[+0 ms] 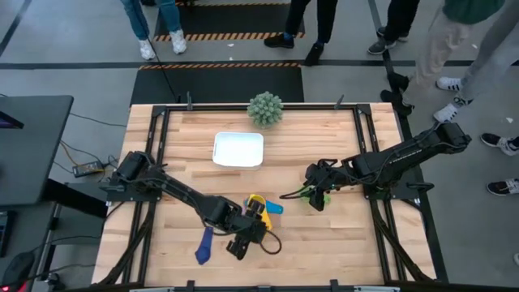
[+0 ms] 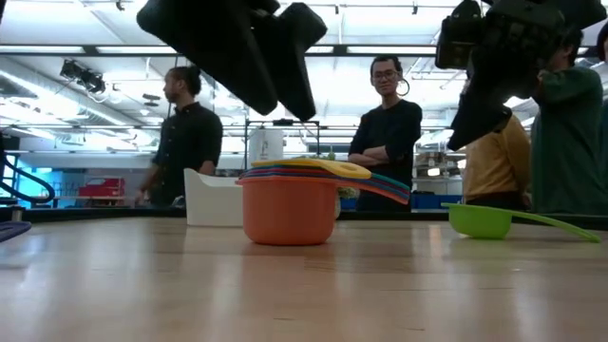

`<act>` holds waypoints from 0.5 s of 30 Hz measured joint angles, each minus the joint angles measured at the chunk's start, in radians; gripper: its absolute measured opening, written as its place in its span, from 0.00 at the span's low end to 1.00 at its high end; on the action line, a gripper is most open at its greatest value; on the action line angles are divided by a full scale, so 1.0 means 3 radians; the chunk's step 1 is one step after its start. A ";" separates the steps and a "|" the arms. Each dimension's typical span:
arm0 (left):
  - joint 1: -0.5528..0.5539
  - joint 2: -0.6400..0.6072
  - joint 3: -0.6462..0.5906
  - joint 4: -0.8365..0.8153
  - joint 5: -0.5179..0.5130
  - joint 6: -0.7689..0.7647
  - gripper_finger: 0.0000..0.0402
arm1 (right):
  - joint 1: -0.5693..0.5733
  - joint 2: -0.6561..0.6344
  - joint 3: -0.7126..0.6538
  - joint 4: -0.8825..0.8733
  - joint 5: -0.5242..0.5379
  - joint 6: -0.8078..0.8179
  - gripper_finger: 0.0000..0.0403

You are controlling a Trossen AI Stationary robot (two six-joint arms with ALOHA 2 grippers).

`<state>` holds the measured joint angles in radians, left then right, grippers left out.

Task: Nest measuring cups in basket
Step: Stack the yellow measuring cup on top of the light blue measuring cup

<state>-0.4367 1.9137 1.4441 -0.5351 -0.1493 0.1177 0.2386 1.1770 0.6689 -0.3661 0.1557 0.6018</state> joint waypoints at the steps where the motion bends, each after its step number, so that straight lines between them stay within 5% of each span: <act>1: -0.0004 0.0000 0.0000 -0.0009 0.0004 -0.0001 0.50 | 0.0004 0.0000 0.0000 0.0009 0.0004 0.0001 0.53; 7: 0.0058 0.0161 0.0003 0.0136 0.0412 -0.0002 0.43 | 0.0007 0.0000 -0.0001 0.0092 0.0025 -0.0003 0.53; 15: 0.0170 0.0345 0.0001 0.0530 0.0354 -0.0028 0.41 | 0.0008 0.0000 0.0000 0.0133 0.0027 -0.0005 0.53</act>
<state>-0.3857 2.0173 1.4445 -0.3761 -0.0431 0.1094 0.2409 1.1770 0.6689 -0.3262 0.1638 0.6003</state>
